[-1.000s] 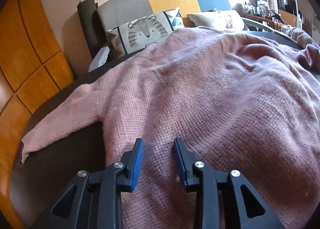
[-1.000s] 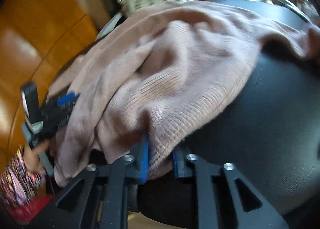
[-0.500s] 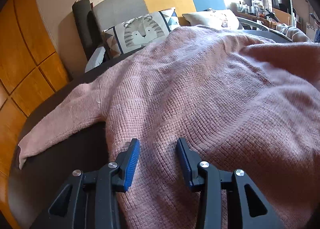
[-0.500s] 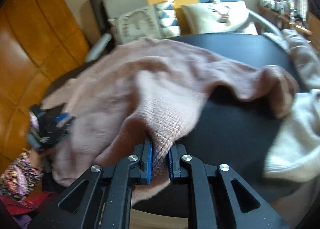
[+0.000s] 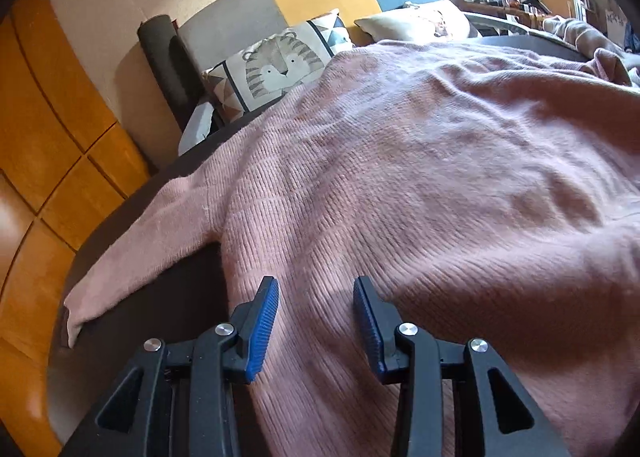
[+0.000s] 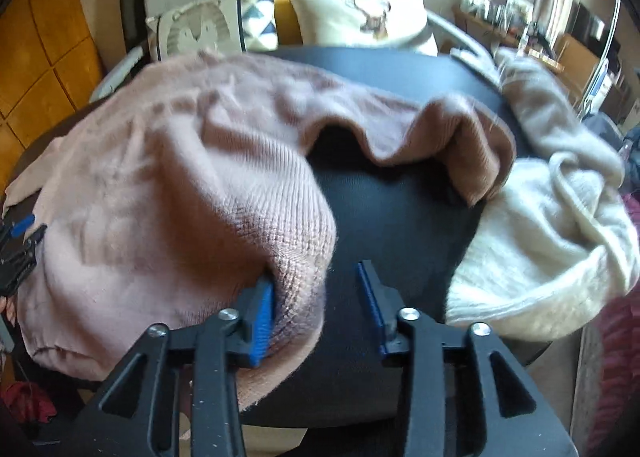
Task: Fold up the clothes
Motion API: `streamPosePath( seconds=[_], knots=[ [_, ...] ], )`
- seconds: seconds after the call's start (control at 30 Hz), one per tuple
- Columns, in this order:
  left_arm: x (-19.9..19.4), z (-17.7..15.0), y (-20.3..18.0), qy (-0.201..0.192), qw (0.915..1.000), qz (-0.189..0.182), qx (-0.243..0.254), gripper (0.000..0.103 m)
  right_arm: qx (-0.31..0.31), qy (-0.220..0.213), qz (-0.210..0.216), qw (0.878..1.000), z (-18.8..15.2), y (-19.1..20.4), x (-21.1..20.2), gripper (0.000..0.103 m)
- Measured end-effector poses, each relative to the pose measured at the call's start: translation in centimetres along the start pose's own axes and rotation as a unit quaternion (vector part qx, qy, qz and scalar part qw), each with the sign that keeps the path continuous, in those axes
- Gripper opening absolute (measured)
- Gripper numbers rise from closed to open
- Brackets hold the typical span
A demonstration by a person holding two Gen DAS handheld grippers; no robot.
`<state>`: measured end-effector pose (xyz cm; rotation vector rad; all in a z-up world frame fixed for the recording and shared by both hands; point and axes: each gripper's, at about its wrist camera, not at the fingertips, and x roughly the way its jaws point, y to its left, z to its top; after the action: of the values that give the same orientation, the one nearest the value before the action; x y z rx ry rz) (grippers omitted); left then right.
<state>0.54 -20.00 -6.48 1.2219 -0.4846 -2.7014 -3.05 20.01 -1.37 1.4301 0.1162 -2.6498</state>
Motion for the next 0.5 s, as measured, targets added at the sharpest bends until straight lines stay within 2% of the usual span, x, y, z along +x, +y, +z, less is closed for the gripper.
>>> streamPosePath(
  seconds=[0.07,0.17,0.2,0.3,0.33,0.37,0.43,0.5],
  knots=[
    [-0.5,-0.3,-0.8,-0.001,0.9999,0.009,0.005,0.04,-0.015,-0.014,-0.014,1.0,0.3,0.6,-0.9,0.043],
    [-0.8,-0.5,-1.6,0.011,0.9995,0.027,-0.016,0.04,-0.034,-0.067,-0.039,0.996,0.7,2.3,-2.9,0.043],
    [-1.0,-0.5,-1.5,0.014,0.9992,0.023,-0.03,0.04,-0.034,-0.09,-0.059,0.994,1.1,2.7,-3.6,0.043],
    [-1.8,-0.8,-1.0,0.017,0.9956,-0.02,-0.09,0.04,-0.014,-0.144,-0.116,0.983,2.0,2.3,-5.6,0.046],
    [-2.0,-1.1,-1.0,0.017,0.9938,-0.035,-0.104,0.04,-0.009,-0.154,-0.109,0.982,2.1,2.1,-6.1,0.047],
    [-2.1,-1.4,-1.1,0.015,0.9927,-0.043,-0.111,0.04,-0.025,-0.154,-0.074,0.985,2.2,2.4,-6.3,0.047],
    [-1.9,-1.9,-1.7,0.005,0.9945,-0.039,-0.097,0.04,-0.096,-0.103,0.008,0.99,1.6,5.0,-5.0,0.047],
    [-1.8,-2.0,-2.2,-0.004,0.9963,-0.031,-0.08,0.04,-0.141,-0.047,0.058,0.987,0.5,7.3,-2.8,0.047]
  ],
)
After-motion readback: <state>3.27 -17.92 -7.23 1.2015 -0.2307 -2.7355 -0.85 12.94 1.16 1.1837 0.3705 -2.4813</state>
